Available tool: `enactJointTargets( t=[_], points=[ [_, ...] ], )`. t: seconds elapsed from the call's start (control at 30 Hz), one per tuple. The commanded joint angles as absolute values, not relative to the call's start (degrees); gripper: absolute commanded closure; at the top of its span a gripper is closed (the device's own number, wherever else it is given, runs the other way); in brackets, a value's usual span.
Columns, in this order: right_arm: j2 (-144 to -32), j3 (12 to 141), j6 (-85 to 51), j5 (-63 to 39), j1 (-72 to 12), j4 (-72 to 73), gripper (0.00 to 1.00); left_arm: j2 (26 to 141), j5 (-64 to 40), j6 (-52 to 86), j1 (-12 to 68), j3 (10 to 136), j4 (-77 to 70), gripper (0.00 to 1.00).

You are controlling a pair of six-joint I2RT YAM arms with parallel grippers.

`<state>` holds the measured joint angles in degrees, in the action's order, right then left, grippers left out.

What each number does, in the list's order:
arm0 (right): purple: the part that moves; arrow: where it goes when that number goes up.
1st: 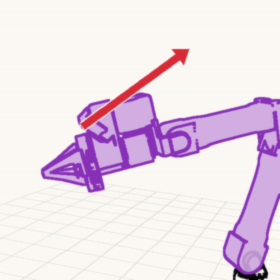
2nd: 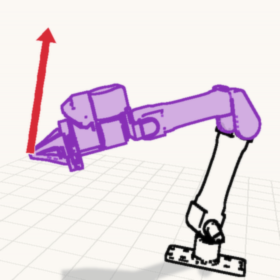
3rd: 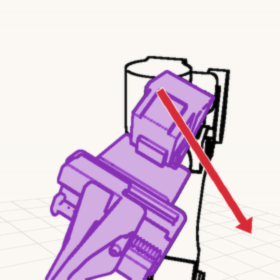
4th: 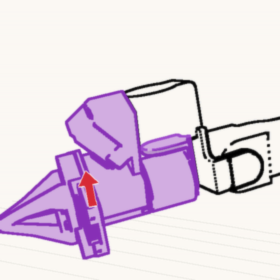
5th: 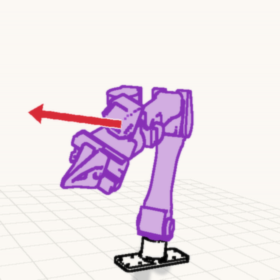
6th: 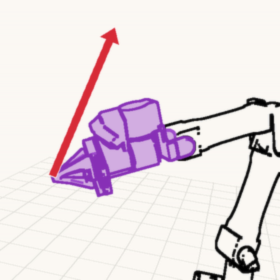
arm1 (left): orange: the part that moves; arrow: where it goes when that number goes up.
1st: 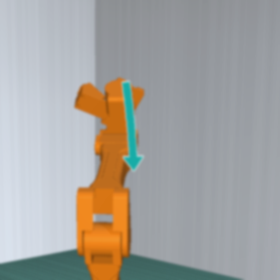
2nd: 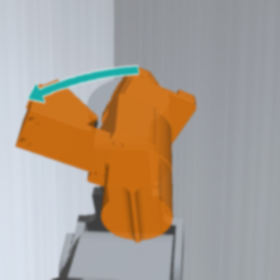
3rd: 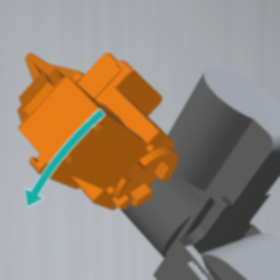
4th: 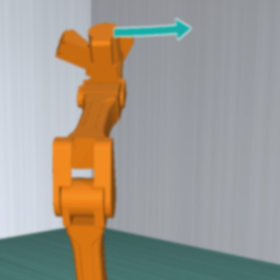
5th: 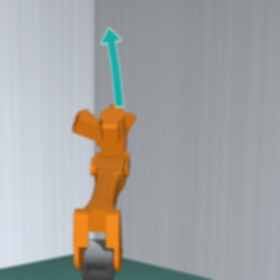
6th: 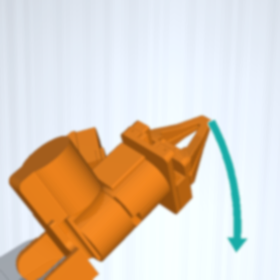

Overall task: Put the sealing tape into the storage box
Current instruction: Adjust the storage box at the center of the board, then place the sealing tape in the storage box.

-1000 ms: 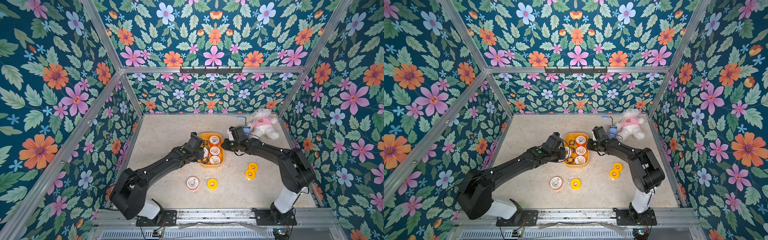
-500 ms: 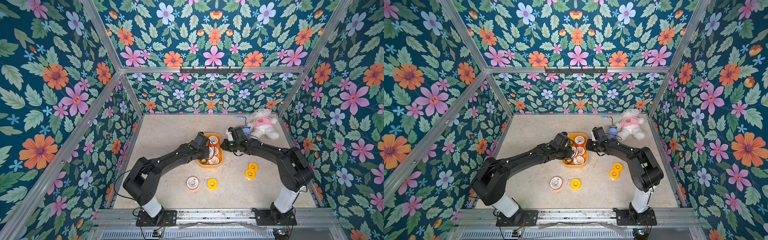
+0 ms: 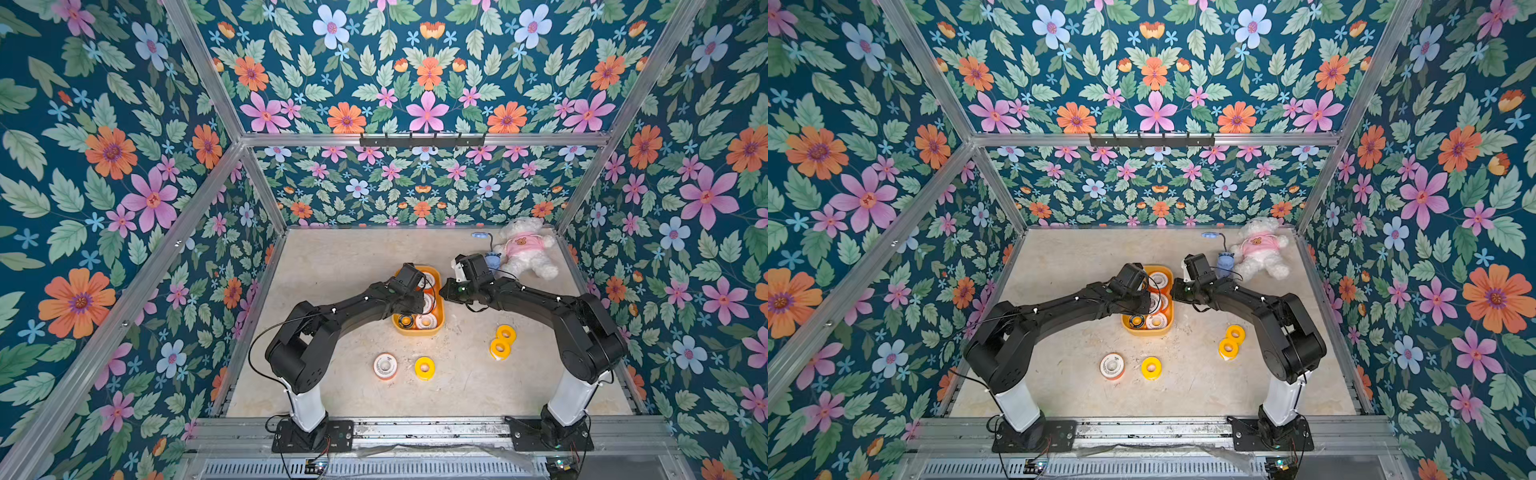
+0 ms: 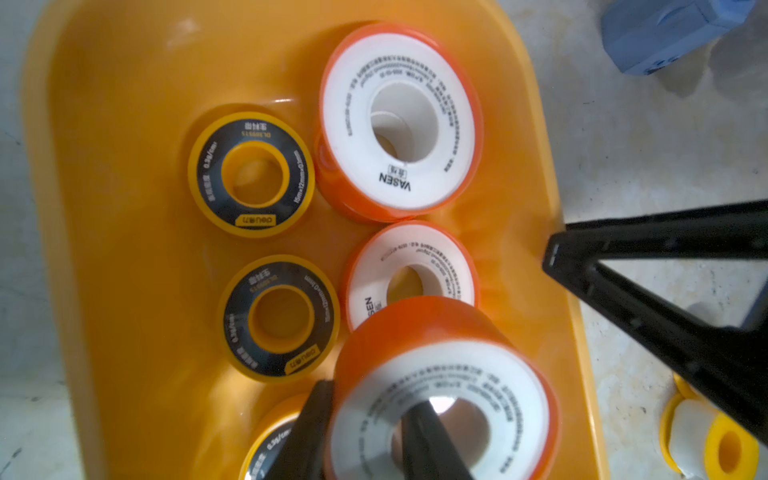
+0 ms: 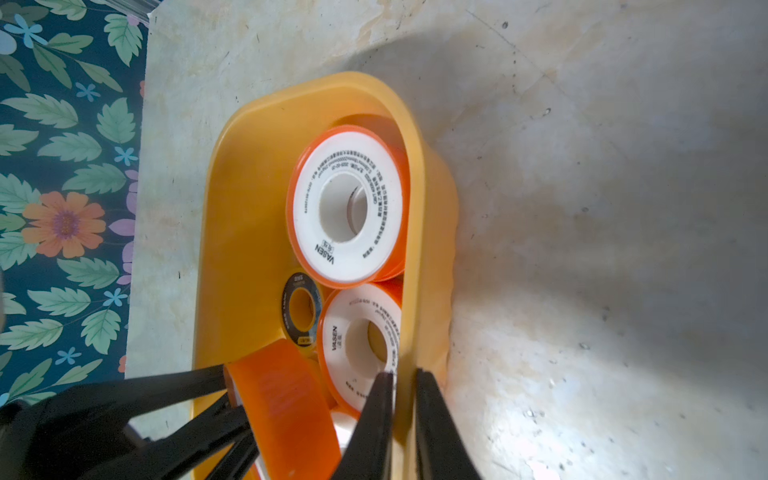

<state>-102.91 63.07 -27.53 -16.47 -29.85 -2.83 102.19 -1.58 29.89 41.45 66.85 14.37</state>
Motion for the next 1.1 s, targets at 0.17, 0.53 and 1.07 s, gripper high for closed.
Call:
enactJointTargets(
  t=[0.17,0.53,1.07],
  points=[
    [-103.4,63.0,-27.8,-17.8,-30.0,-1.3,0.83,105.1,-1.2,28.6,41.5,70.1,14.7,0.76],
    [-103.4,63.3,-27.3,-17.6,-29.9,-1.9,0.82,107.7,1.3,27.6,41.5,73.7,17.6,0.75],
    [-103.5,63.6,-26.9,-17.3,-30.0,-2.6,0.82,109.7,0.4,27.3,41.5,75.3,17.7,0.69]
  ],
)
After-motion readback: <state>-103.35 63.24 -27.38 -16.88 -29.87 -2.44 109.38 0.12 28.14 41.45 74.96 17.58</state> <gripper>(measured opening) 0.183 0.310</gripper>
